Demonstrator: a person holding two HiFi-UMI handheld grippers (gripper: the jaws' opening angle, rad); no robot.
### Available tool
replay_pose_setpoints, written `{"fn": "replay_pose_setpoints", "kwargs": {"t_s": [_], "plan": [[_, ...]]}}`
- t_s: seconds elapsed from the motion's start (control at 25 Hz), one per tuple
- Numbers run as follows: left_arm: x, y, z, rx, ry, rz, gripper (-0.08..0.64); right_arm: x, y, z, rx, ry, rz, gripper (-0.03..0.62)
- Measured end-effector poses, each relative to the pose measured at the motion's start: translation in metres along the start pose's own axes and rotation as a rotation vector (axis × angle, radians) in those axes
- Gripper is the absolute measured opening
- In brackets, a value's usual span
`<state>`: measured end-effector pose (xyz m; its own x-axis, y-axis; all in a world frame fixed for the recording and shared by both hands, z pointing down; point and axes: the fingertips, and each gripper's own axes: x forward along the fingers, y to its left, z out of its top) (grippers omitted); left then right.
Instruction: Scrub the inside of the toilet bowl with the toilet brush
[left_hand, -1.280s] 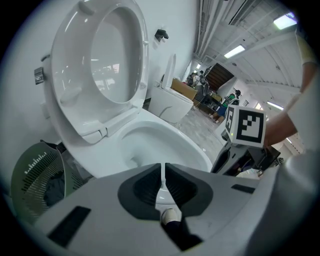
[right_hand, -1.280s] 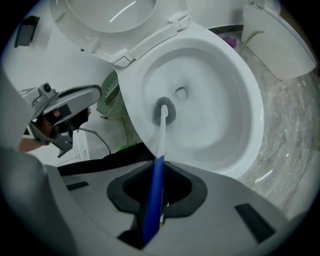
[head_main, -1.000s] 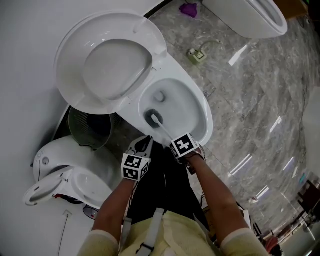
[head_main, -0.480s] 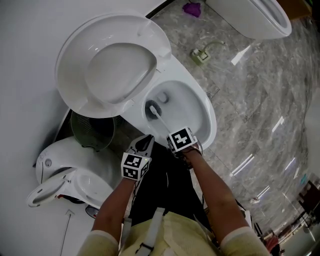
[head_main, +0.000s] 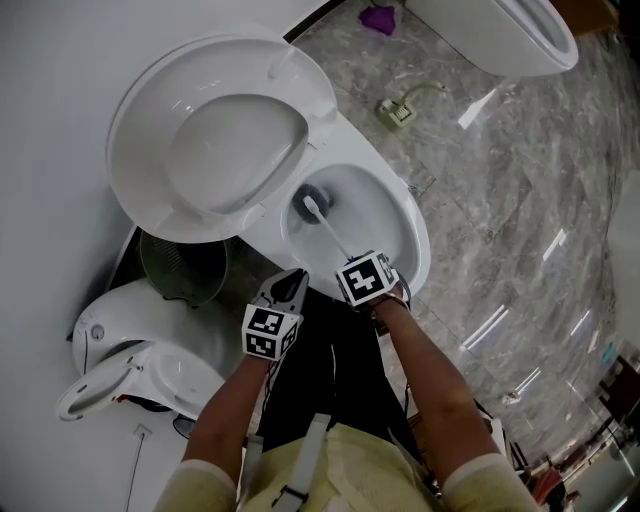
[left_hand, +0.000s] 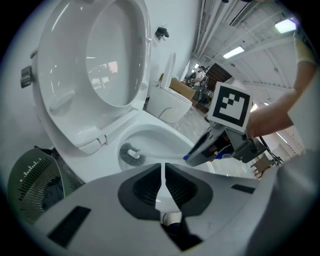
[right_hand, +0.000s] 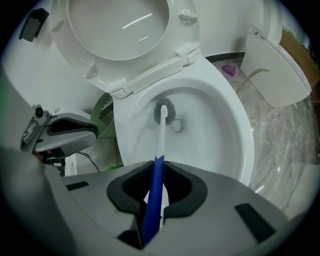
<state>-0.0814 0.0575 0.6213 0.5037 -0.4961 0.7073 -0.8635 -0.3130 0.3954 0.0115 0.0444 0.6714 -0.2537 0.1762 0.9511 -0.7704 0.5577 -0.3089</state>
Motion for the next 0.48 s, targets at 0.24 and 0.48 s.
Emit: {"fn": "replay_pose_setpoints", "kwargs": {"t_s": [0.24,0.48], "plan": [[-0.001,-0.006,0.014,0.025,-0.036,-0.020,0.032,-0.013,-0.015,0.019,-0.018,-0.050,-0.054,0.072],[-0.003,-0.007,0.014,0.032,-0.036,-0.022,0.032,-0.021,-0.043,0.019,0.034,-0.071,-0.104,0.072]]}}
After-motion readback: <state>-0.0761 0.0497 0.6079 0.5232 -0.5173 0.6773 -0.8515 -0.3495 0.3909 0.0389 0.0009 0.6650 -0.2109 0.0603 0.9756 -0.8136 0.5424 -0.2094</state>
